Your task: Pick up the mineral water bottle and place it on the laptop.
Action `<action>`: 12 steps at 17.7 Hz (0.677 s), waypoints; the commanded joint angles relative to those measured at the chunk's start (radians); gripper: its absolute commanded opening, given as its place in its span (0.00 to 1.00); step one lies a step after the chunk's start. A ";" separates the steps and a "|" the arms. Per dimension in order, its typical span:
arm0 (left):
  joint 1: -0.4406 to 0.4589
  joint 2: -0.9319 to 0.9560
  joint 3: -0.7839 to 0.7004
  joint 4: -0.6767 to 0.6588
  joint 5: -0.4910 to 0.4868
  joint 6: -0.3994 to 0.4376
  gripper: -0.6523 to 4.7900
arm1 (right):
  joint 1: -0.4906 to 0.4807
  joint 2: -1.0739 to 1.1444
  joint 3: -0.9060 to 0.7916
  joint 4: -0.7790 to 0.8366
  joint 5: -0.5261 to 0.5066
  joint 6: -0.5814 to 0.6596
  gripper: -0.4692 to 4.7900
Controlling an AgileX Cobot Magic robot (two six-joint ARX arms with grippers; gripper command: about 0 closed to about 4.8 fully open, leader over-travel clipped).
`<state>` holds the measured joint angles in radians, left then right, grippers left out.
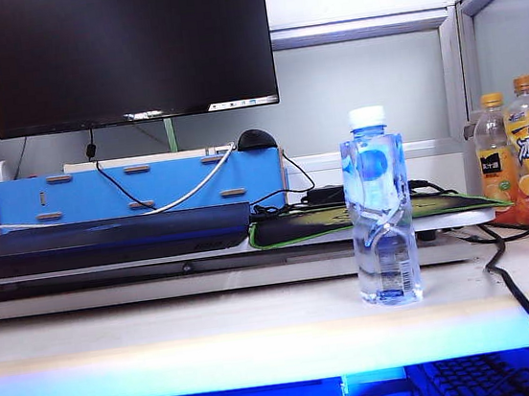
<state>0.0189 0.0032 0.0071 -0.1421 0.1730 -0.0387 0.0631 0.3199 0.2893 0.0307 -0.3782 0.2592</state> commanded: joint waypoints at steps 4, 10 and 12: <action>0.000 -0.002 0.000 -0.006 0.006 0.002 0.12 | 0.062 0.592 0.264 0.002 -0.654 -0.037 0.09; 0.000 -0.002 0.000 -0.006 0.006 0.002 0.12 | 0.129 0.780 0.274 -0.039 -0.434 -0.157 1.00; 0.000 -0.002 0.000 -0.006 0.006 0.001 0.12 | 0.207 0.780 0.274 -0.044 -0.154 -0.291 1.00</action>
<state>0.0189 0.0032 0.0071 -0.1421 0.1726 -0.0387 0.2409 1.1023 0.5583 -0.0265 -0.6956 0.0563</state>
